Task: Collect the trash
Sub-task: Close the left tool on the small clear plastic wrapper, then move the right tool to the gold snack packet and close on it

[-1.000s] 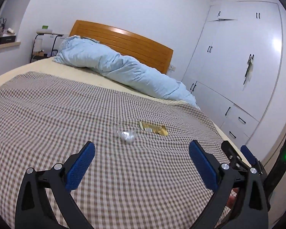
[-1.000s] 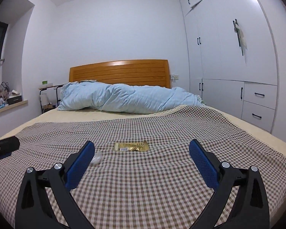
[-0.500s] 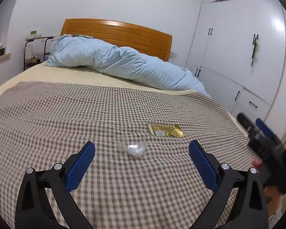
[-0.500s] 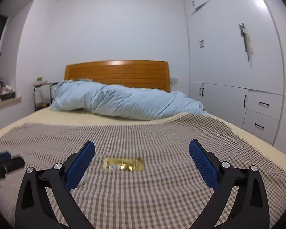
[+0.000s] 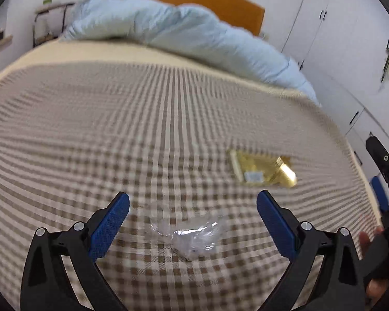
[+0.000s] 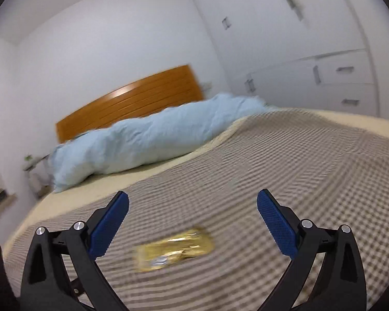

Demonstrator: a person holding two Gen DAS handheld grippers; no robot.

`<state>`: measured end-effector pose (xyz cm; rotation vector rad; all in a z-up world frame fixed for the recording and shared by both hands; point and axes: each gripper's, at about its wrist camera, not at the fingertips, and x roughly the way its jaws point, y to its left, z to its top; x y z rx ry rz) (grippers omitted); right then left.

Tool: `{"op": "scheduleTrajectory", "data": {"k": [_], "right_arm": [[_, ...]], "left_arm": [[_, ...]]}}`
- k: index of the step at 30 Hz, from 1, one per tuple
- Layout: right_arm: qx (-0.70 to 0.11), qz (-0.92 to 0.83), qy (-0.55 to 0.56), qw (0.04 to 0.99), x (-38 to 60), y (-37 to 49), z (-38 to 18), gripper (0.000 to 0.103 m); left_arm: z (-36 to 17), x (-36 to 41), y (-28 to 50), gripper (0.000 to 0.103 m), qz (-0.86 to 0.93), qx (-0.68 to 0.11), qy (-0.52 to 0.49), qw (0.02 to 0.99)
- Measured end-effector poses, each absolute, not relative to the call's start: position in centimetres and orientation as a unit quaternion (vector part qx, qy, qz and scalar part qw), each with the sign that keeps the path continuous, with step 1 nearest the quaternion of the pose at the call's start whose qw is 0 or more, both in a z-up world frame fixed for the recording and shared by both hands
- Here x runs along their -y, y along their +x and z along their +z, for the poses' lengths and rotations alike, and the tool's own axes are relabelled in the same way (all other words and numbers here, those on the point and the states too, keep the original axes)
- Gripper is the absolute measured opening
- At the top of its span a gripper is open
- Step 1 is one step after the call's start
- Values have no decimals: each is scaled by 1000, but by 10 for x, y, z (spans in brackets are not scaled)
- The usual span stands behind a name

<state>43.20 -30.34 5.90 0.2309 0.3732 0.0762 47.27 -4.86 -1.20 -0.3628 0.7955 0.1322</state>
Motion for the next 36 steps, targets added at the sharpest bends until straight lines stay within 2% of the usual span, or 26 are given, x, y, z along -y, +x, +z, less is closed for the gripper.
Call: {"op": "scheduleTrajectory", "data": {"k": [3,7,9,10,11,13,17,25,36], "right_arm": [[-213,12,116,970,313,444,46,95],[-246,15,135,960,317,451,37,95],[-243,16,126,962,314,448,39,95],[-242,18,122,962,309,449,39,95],[-241,20,117,963,306,449,39,95],[-240,24,105,965,299,446,39,95],[-242,33,89,966,290,447,36,95],[-248,80,49,964,267,447,32,95],[-342,148,-139,917,156,476,14,95]], "left_arm": [[-34,52,483,95,39,-433,-173,884],[-35,51,480,93,34,-428,-176,886],[-37,50,478,71,29,-428,-176,886],[-37,48,477,50,30,-431,-175,885],[-38,47,468,39,29,-429,-177,885],[-37,45,459,34,15,-425,-194,884],[-30,38,452,32,3,-400,-219,890],[4,14,427,32,41,-290,-216,931],[3,-8,421,32,53,-286,-232,928]]}}
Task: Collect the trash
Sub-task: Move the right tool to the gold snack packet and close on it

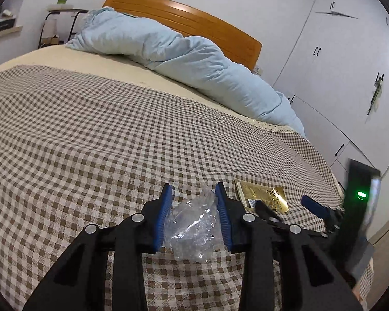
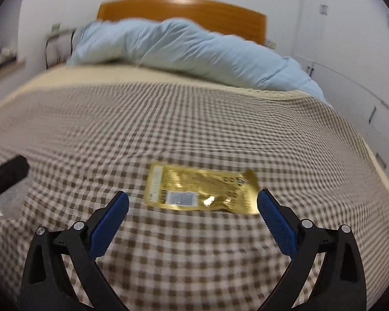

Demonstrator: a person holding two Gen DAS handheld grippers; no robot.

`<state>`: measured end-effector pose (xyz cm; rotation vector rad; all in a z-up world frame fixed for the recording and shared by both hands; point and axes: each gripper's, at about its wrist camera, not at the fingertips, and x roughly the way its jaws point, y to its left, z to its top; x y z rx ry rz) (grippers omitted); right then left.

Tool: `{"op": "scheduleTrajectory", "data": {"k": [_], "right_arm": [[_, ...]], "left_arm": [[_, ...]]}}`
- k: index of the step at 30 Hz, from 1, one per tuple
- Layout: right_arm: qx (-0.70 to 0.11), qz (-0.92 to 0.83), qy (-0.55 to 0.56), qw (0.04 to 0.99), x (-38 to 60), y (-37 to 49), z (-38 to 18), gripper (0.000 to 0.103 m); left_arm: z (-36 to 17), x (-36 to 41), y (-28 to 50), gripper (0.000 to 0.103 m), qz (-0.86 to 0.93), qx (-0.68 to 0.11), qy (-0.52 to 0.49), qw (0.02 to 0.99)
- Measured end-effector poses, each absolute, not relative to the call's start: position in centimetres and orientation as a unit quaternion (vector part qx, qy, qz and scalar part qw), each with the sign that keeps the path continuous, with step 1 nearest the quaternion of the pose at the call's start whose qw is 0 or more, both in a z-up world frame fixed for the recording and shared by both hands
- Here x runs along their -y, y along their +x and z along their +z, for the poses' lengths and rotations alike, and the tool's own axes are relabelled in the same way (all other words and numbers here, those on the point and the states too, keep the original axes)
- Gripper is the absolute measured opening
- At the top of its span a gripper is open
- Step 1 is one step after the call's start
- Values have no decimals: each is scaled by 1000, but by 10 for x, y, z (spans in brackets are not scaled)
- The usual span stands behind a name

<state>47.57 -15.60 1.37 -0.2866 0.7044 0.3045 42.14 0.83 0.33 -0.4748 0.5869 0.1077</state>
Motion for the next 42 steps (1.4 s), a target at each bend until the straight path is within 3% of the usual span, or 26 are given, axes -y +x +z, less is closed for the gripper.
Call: {"op": "scheduleTrajectory", "data": {"k": [6,10,18,21,23,24,26,28,32,33,34,35,36,42], "right_arm": [[-409,124,-168,888,137,512,-13,95],[-459,144,-55,875,165,543,-23,97],[-456,143,-16,878,180,545,-24,93],[-449,129,19,884,208,545,-19,71],[-439,101,35,892,228,547,-16,28],[-442,102,66,889,242,549,-17,12],[-446,117,94,882,257,552,-20,11],[-443,114,72,886,259,550,-19,0],[-426,125,98,891,271,545,-18,0],[-425,128,105,890,274,546,-18,5],[-426,127,109,889,279,546,-17,40],[-423,122,112,891,281,546,-15,64],[-410,117,117,897,287,543,-11,82],[-436,74,126,888,290,545,-23,82]], "left_arm": [[-6,-13,432,32,41,-299,-240,923],[-11,-14,435,32,37,-302,-254,918],[-12,-17,433,32,31,-302,-268,914],[-13,-18,433,32,30,-302,-271,914],[-13,-18,434,32,30,-303,-272,913],[-14,-18,435,32,30,-304,-272,913],[-13,-17,435,32,30,-304,-272,912],[-13,-17,436,32,29,-304,-270,913],[-13,-16,437,32,30,-303,-268,914],[-13,-16,437,32,30,-303,-268,914],[-13,-16,437,32,30,-304,-268,914],[-13,-16,437,32,30,-304,-267,914],[-14,-15,437,32,30,-305,-267,914],[-14,-13,440,32,29,-306,-265,914]]}}
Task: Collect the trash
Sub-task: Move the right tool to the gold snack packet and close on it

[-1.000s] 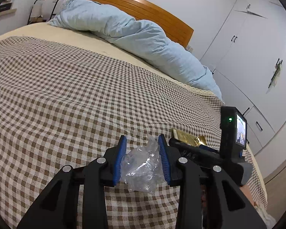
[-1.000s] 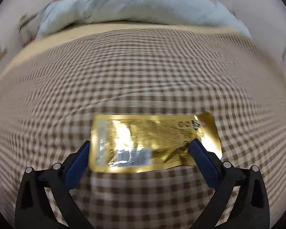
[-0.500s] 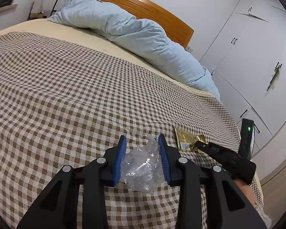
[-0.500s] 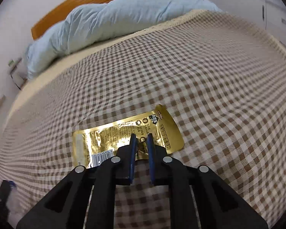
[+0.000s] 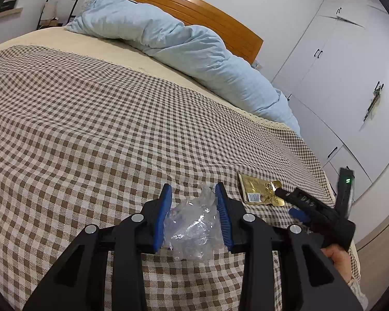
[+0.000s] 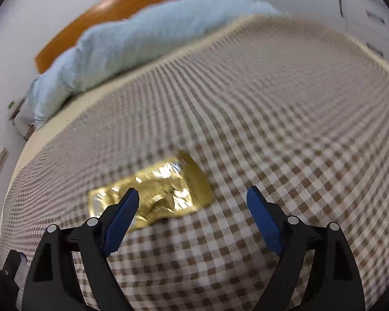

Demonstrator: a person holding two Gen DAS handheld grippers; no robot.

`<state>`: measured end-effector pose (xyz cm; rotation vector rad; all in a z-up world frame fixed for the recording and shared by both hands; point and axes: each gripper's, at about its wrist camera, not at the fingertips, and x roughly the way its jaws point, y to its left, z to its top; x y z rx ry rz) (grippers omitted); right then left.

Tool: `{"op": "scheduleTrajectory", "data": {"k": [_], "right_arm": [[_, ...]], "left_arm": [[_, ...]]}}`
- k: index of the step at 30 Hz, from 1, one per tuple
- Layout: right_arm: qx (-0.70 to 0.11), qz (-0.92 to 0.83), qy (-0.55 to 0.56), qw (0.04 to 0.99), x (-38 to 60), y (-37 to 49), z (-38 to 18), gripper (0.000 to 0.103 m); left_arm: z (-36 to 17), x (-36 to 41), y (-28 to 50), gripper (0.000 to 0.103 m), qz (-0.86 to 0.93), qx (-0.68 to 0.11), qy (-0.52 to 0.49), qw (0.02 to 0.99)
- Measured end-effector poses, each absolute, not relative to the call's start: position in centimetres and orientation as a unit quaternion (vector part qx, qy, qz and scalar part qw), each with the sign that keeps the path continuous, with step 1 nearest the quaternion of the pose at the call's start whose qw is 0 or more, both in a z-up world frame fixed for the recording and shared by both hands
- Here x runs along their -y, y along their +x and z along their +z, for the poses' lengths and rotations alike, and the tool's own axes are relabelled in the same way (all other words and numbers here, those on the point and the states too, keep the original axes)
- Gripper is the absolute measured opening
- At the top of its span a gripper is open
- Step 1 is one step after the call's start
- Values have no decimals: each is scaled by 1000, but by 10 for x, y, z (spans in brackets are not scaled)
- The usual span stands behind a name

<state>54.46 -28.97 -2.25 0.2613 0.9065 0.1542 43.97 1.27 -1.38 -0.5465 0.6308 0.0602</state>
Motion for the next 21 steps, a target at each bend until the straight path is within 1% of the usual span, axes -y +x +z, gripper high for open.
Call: {"op": "scheduleTrajectory", "data": {"k": [1,4,8,9,10,11,12,13,16,18,21], "right_arm": [[-438,70,125,888,284,546,-22,84],[-437,79,129,886,260,548,-22,87],[-450,62,95,886,236,560,-20,86],[-451,58,88,886,234,562,-20,83],[-450,49,79,888,233,564,-19,72],[-445,41,75,892,234,565,-17,65],[-441,49,83,892,235,566,-16,35],[-455,58,88,884,234,570,-19,1],[-449,81,68,887,223,570,-18,0],[-445,93,97,885,228,567,-16,0],[-454,82,189,867,253,564,-15,1]], "left_arm": [[-14,-12,440,32,28,-307,-265,914],[-14,-11,442,32,28,-307,-265,914],[-14,-11,441,33,29,-306,-265,914],[-14,-11,441,33,29,-306,-265,914],[-15,-12,441,33,29,-307,-266,913],[-15,-12,442,33,29,-308,-267,913],[-16,-12,442,33,29,-309,-268,912],[-16,-12,442,33,28,-309,-269,912],[-17,-13,443,33,28,-310,-271,911],[-17,-14,443,33,27,-310,-272,911],[-18,-18,443,33,28,-309,-277,909]]}}
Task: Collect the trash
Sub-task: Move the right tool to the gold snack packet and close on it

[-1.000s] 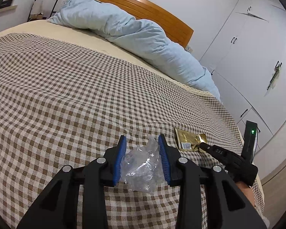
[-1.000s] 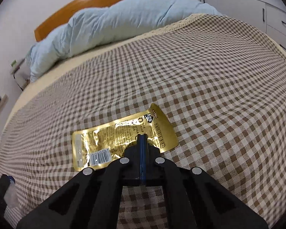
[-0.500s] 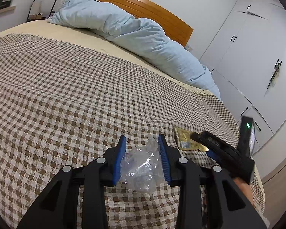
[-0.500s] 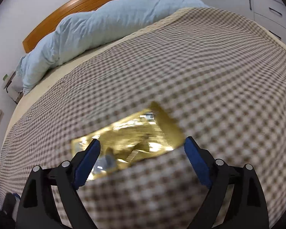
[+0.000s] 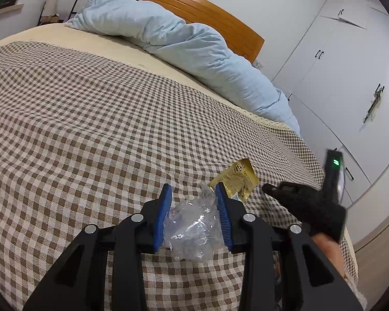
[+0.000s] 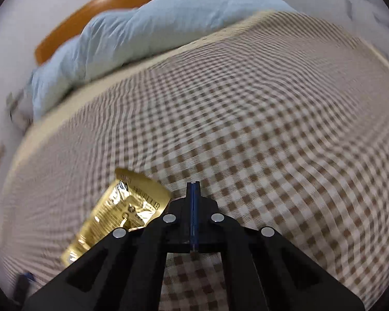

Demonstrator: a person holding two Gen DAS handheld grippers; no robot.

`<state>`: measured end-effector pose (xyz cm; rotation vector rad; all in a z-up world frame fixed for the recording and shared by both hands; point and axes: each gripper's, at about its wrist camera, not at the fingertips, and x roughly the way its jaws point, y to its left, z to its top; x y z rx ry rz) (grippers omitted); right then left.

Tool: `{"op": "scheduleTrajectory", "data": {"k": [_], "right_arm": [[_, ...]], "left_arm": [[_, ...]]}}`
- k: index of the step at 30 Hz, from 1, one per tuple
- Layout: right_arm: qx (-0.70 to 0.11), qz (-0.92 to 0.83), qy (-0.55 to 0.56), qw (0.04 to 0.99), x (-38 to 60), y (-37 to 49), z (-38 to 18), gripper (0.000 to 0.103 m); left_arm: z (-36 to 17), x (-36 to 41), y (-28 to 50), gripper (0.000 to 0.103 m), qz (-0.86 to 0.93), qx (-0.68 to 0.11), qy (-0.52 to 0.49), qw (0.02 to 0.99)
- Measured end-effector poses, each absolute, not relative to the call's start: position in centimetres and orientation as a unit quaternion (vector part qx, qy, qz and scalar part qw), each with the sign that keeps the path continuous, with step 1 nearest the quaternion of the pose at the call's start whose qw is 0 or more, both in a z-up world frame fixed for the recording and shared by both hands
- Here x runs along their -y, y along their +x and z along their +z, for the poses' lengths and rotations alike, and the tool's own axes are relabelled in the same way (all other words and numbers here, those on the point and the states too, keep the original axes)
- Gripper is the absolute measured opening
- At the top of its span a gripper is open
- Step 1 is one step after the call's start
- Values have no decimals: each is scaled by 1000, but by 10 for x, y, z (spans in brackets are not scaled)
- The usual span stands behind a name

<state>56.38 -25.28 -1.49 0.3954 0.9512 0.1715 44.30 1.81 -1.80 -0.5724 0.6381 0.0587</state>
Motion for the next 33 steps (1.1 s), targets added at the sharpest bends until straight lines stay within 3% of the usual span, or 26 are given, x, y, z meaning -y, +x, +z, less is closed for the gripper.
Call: {"op": "scheduleTrajectory", "data": {"k": [2,3,4,6,15,18,20,23,33], "right_arm": [[-489,95,242,833,264,562,-20,1],[-506,106,249,819,262,562,-22,14],[-508,127,251,814,256,559,-20,42],[-495,138,222,829,238,552,-7,68],[-517,56,153,841,146,556,-4,71],[-509,27,64,858,114,556,-8,73],[-500,23,30,865,107,551,-9,67],[-493,40,40,868,129,539,-6,46],[-471,73,44,878,190,524,13,40]], "left_arm": [[-19,-21,443,33,30,-309,-282,908],[-19,-22,442,33,29,-310,-284,907],[-20,-23,442,33,30,-310,-285,907],[-20,-25,442,33,32,-309,-286,907],[-18,-41,432,33,66,-299,-293,906],[-20,-46,430,33,66,-299,-303,902],[-20,-47,428,33,64,-299,-307,901],[-19,-49,426,33,63,-297,-314,900],[-13,-34,424,33,49,-297,-300,905]]}}
